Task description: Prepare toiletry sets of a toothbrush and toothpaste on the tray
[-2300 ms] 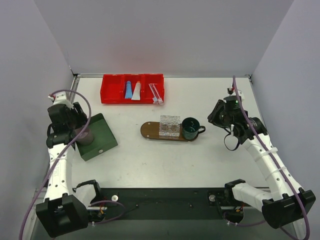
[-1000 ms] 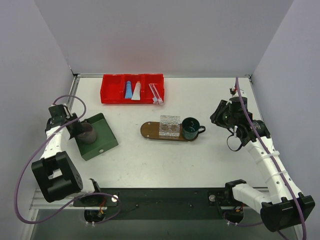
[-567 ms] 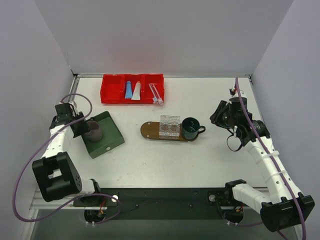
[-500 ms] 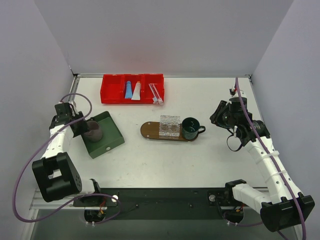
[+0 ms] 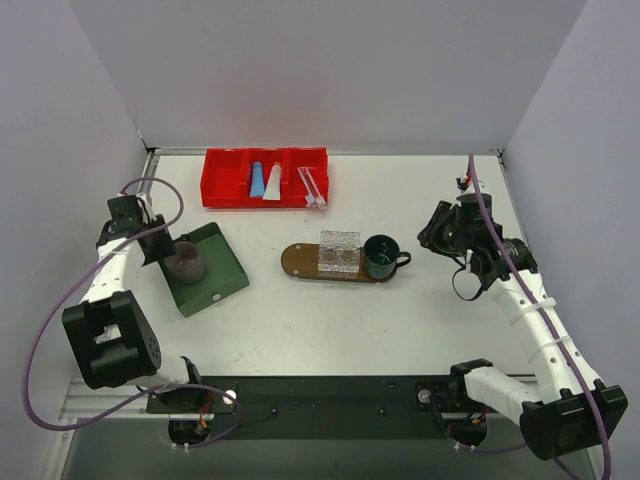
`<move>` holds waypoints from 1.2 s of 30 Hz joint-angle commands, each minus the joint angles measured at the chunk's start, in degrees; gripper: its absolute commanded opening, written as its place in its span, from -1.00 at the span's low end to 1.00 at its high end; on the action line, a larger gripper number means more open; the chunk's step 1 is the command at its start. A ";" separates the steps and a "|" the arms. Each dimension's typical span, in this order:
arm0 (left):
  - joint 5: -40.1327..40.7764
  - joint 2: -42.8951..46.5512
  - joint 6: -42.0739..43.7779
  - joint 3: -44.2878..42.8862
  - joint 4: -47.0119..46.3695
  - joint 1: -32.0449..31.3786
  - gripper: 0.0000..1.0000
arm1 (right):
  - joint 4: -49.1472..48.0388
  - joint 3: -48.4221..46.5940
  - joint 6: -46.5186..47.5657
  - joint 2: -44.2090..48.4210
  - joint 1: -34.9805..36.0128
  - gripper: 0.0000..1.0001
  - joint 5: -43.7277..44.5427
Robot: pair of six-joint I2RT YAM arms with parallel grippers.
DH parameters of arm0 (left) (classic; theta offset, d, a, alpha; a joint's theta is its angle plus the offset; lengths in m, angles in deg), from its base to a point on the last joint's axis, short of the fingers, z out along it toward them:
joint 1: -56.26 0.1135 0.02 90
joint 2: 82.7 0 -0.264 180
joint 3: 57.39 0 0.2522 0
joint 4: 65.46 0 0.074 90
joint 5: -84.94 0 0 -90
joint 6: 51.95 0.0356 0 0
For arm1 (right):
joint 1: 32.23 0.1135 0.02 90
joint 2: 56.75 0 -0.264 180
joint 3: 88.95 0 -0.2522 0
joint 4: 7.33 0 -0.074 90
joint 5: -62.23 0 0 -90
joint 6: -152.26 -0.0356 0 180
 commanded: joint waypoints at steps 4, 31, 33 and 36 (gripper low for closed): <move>1.51 -3.23 1.16 -3.54 1.94 -1.28 0.03 | -1.40 0.54 -1.17 -0.46 -0.49 -0.55 -0.94; 5.11 3.17 0.81 -1.08 1.59 -4.62 -1.00 | -0.44 0.01 -2.40 -0.02 -0.67 -0.57 -1.99; 6.17 5.02 0.37 -0.55 0.89 -4.62 -1.00 | -0.26 -0.17 -2.57 0.07 -0.67 -0.57 -2.08; 7.48 9.50 -0.51 0.50 0.18 -4.53 -1.00 | 0.27 -0.52 -2.92 -0.02 -0.49 -0.57 -2.08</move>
